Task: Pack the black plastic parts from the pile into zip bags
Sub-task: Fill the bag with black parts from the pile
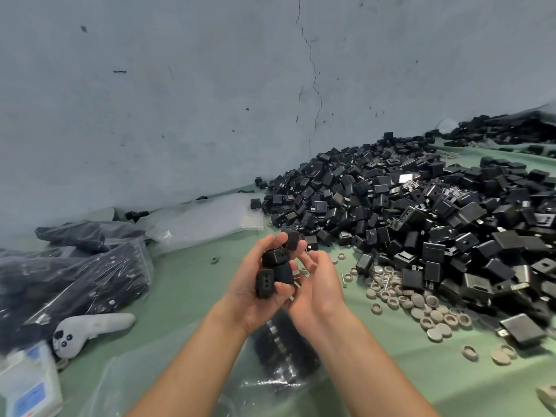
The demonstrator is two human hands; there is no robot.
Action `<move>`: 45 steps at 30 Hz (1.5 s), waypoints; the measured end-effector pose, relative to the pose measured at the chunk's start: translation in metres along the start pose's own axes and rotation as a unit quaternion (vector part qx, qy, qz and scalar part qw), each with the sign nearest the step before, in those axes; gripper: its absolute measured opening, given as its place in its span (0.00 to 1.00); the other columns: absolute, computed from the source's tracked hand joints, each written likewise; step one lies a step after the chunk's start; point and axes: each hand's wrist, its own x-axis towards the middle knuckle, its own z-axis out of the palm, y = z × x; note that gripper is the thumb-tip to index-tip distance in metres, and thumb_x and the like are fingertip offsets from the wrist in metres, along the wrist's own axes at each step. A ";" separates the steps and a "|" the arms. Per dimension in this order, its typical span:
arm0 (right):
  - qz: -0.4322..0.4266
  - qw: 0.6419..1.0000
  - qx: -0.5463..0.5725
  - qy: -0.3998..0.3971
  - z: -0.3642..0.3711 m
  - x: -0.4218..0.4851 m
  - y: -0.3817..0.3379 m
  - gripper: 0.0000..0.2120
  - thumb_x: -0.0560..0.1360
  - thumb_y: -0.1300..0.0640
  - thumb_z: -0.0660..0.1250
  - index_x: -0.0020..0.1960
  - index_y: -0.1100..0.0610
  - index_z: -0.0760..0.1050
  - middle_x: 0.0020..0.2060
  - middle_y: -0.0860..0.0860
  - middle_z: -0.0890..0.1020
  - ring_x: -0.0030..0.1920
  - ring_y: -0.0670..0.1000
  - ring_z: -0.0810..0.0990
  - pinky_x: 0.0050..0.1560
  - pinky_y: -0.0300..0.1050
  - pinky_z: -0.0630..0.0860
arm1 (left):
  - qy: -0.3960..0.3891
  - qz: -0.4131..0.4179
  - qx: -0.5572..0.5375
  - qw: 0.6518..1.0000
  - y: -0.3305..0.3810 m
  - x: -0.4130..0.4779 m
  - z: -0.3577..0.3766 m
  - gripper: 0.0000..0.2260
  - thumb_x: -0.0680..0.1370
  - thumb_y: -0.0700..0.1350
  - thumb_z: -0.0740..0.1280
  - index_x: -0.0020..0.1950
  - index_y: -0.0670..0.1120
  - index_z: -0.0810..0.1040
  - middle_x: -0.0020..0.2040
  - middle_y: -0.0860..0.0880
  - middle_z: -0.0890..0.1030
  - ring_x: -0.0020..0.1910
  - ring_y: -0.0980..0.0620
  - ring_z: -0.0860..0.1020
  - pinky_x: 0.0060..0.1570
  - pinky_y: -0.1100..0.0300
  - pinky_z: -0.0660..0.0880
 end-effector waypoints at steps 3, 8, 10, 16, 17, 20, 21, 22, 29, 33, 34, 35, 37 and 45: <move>0.002 1.000 -0.001 0.012 0.001 0.001 0.003 0.13 0.76 0.47 0.59 0.51 0.51 0.79 0.42 0.51 0.74 0.44 0.54 0.75 0.40 0.45 0.70 | 0.108 0.094 0.220 0.965 -0.012 0.008 0.009 0.12 0.79 0.54 0.65 0.42 0.52 0.83 0.46 0.47 0.85 0.34 0.52 0.77 0.27 0.61 0.72; -0.095 0.994 0.037 -0.028 -0.004 0.004 -0.005 0.14 0.78 0.50 0.60 0.38 0.55 0.77 0.36 0.52 0.77 0.40 0.51 0.78 0.43 0.45 0.72 | 0.118 0.291 0.512 0.799 -0.043 0.024 0.025 0.15 0.80 0.57 0.57 0.40 0.52 0.77 0.40 0.53 0.80 0.40 0.55 0.77 0.45 0.53 0.76; -0.119 0.991 0.029 -0.051 -0.009 0.006 -0.016 0.18 0.79 0.50 0.57 0.35 0.55 0.75 0.32 0.51 0.77 0.34 0.50 0.77 0.37 0.43 0.73 | 0.118 0.318 0.550 0.763 -0.049 0.026 0.031 0.15 0.79 0.59 0.56 0.40 0.56 0.77 0.43 0.54 0.79 0.44 0.60 0.77 0.46 0.57 0.75; -0.098 0.984 0.086 -0.121 -0.019 0.010 -0.033 0.18 0.79 0.46 0.55 0.34 0.52 0.71 0.32 0.48 0.72 0.35 0.48 0.74 0.50 0.45 0.70 | 0.093 0.351 0.550 0.752 -0.060 0.024 0.056 0.14 0.78 0.59 0.56 0.40 0.61 0.79 0.48 0.62 0.78 0.55 0.62 0.75 0.63 0.49 0.71; -0.091 0.983 0.103 -0.117 -0.022 0.011 -0.035 0.20 0.80 0.45 0.55 0.35 0.53 0.73 0.33 0.48 0.74 0.36 0.48 0.77 0.58 0.46 0.70 | 0.087 0.357 0.547 0.752 -0.061 0.025 0.059 0.14 0.78 0.59 0.56 0.40 0.62 0.79 0.50 0.64 0.78 0.58 0.63 0.75 0.67 0.46 0.68; -0.096 0.983 0.142 -0.069 -0.023 0.012 -0.048 0.19 0.81 0.42 0.56 0.41 0.52 0.78 0.37 0.50 0.82 0.40 0.51 0.82 0.61 0.47 0.78 | 0.088 0.369 0.480 0.791 -0.059 0.025 0.068 0.14 0.77 0.56 0.59 0.36 0.57 0.80 0.51 0.64 0.79 0.59 0.67 0.74 0.62 0.62 0.68; -0.098 0.984 0.142 -0.042 -0.023 0.013 -0.053 0.16 0.80 0.43 0.58 0.44 0.51 0.79 0.37 0.50 0.83 0.38 0.52 0.83 0.50 0.45 0.82 | 0.091 0.372 0.440 0.812 -0.056 0.025 0.070 0.13 0.76 0.54 0.59 0.35 0.55 0.79 0.50 0.62 0.80 0.56 0.68 0.75 0.56 0.68 0.69; -0.096 0.986 0.135 -0.020 -0.023 0.013 -0.056 0.14 0.79 0.44 0.60 0.45 0.50 0.79 0.38 0.51 0.83 0.37 0.52 0.82 0.44 0.44 0.81 | 0.096 0.376 0.407 0.827 -0.053 0.026 0.071 0.13 0.76 0.53 0.60 0.34 0.54 0.79 0.49 0.59 0.81 0.52 0.68 0.76 0.50 0.69 0.70; -0.049 0.991 0.116 0.043 -0.033 0.008 -0.061 0.10 0.77 0.48 0.61 0.46 0.52 0.77 0.42 0.54 0.78 0.40 0.55 0.76 0.49 0.56 0.81 | 0.273 0.181 0.641 0.694 -0.008 0.055 0.008 0.11 0.81 0.50 0.58 0.62 0.51 0.72 0.62 0.47 0.75 0.61 0.48 0.74 0.61 0.51 0.73; -0.031 0.988 0.131 0.078 -0.034 0.008 -0.062 0.10 0.78 0.49 0.61 0.44 0.53 0.76 0.39 0.53 0.77 0.36 0.55 0.76 0.44 0.53 0.83 | 0.262 0.026 0.796 0.545 -0.022 0.064 -0.023 0.20 0.81 0.51 0.55 0.73 0.50 0.66 0.68 0.42 0.70 0.67 0.42 0.68 0.65 0.46 0.64; -0.034 0.988 0.127 0.085 -0.033 0.008 -0.061 0.10 0.78 0.49 0.61 0.45 0.54 0.76 0.38 0.53 0.77 0.34 0.54 0.76 0.42 0.51 0.83 | 0.251 0.031 0.807 0.534 -0.026 0.065 -0.026 0.19 0.81 0.51 0.54 0.72 0.50 0.68 0.67 0.43 0.72 0.65 0.42 0.70 0.63 0.47 0.64; -0.035 0.987 0.124 0.092 -0.032 0.008 -0.061 0.09 0.77 0.50 0.62 0.45 0.53 0.76 0.37 0.52 0.76 0.31 0.53 0.75 0.40 0.48 0.83 | 0.238 0.047 0.815 0.525 -0.028 0.066 -0.028 0.18 0.82 0.51 0.53 0.69 0.50 0.71 0.65 0.44 0.74 0.63 0.44 0.71 0.61 0.48 0.65; -0.028 0.988 0.116 0.102 -0.031 0.009 -0.058 0.06 0.76 0.52 0.62 0.45 0.53 0.75 0.35 0.51 0.76 0.26 0.51 0.75 0.38 0.43 0.81 | 0.205 0.081 0.833 0.508 -0.027 0.064 -0.028 0.17 0.82 0.50 0.53 0.68 0.50 0.72 0.62 0.46 0.76 0.60 0.45 0.73 0.58 0.50 0.65; -0.020 0.986 0.117 0.119 -0.033 0.008 -0.057 0.05 0.77 0.53 0.60 0.44 0.53 0.73 0.36 0.49 0.74 0.38 0.51 0.78 0.24 0.35 0.74 | 0.057 0.124 0.753 0.644 -0.002 0.021 -0.014 0.12 0.79 0.52 0.64 0.60 0.50 0.78 0.49 0.51 0.81 0.38 0.58 0.75 0.38 0.63 0.73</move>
